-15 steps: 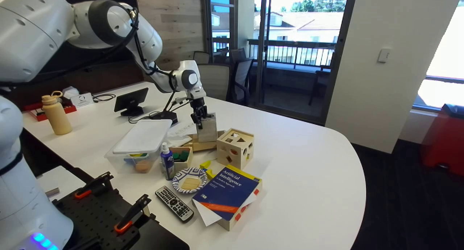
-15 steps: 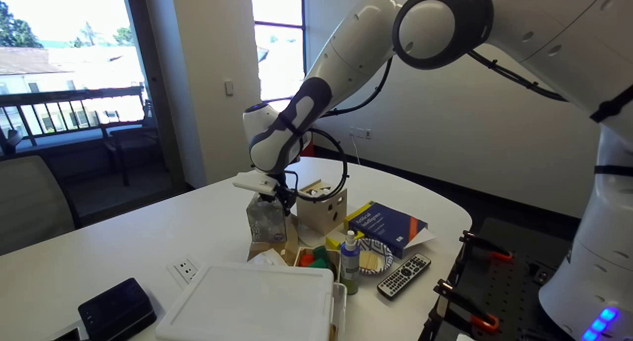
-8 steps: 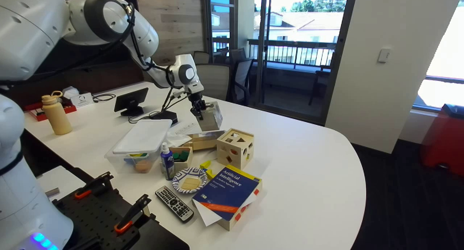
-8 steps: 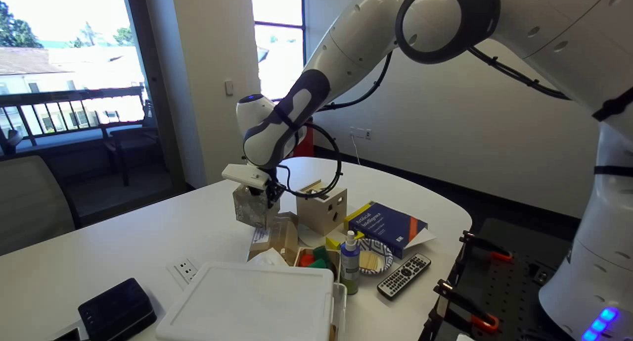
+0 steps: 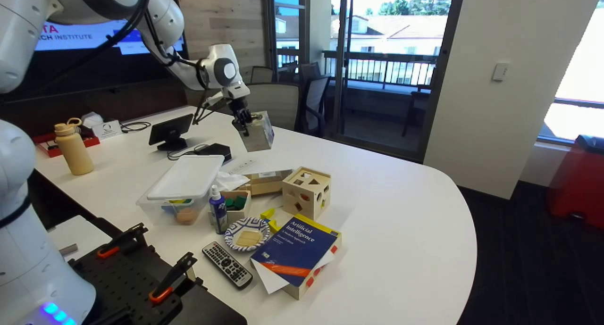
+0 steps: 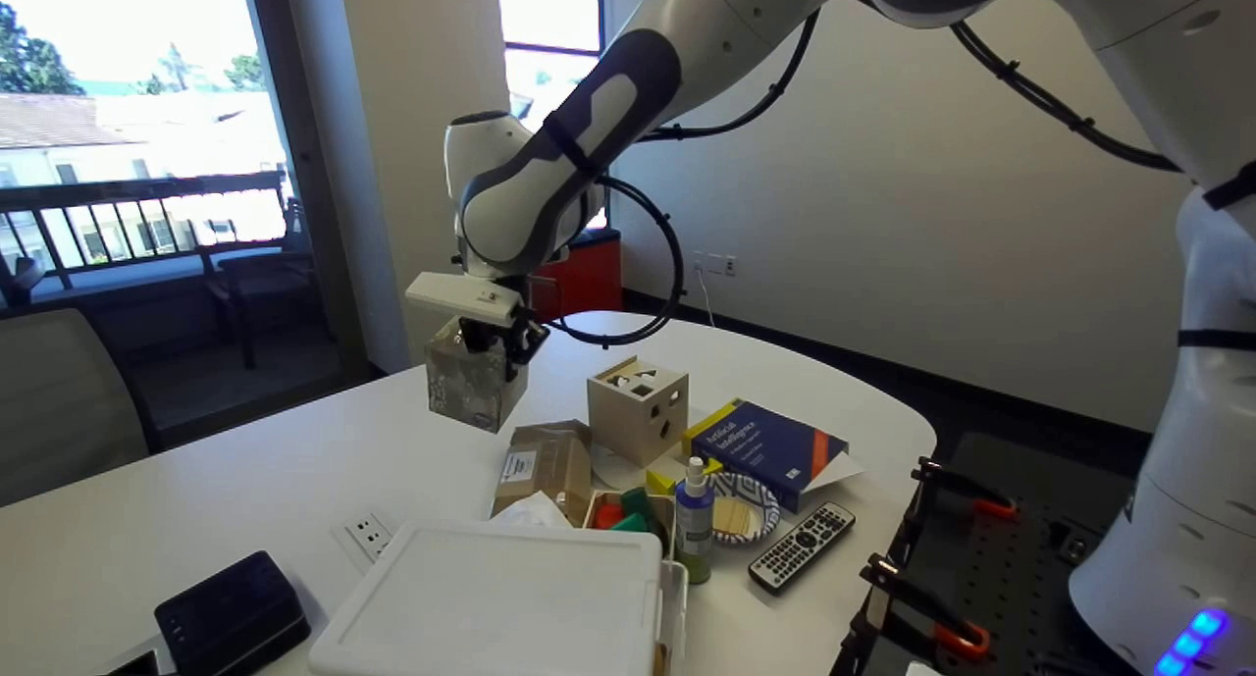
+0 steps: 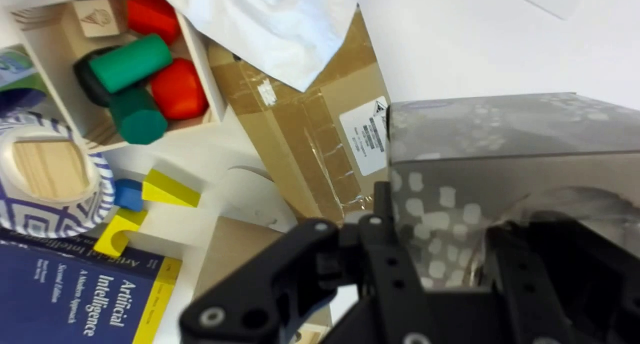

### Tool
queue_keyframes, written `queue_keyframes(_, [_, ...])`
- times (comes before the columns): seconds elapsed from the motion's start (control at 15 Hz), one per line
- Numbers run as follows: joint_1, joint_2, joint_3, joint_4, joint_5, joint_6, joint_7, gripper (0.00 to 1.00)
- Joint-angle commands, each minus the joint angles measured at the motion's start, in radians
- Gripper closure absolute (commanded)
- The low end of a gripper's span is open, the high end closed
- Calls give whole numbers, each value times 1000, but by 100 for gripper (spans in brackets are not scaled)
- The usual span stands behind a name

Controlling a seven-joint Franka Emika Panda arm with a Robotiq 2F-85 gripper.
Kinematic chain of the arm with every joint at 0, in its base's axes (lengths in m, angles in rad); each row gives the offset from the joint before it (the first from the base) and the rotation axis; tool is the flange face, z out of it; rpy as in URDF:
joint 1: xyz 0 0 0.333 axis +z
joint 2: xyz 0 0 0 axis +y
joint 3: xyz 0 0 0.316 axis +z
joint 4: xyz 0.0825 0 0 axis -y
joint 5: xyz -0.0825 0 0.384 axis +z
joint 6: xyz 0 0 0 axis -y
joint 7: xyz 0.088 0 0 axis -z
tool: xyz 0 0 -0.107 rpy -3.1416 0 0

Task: Put the tissue dispenser on the white lid

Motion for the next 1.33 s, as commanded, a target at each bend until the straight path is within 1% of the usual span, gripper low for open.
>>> queue_keyframes(0.0, [-15, -172, 69, -179, 28, -117, -97, 98])
queue_keyframes(0.07, [-13, -205, 82, -218, 30, -153, -107, 98])
queue_keyframes(0.2, [-10, -273, 112, -315, 35, -178, -126, 98])
queue_keyframes(0.33, [-11, -346, 136, -428, 42, -156, -115, 98])
queue_keyframes(0.53, [-31, -446, 180, -595, 105, -123, -133, 98])
queue_keyframes(0.73, [-49, -525, 208, -765, 203, -67, -146, 98])
queue_keyframes(0.87, [-63, -567, 223, -879, 289, 8, -178, 98])
queue_keyframes(1.07, [-81, -619, 244, -1029, 433, 116, -251, 98])
queue_keyframes(1.27, [-94, -673, 260, -1142, 588, 206, -339, 98])
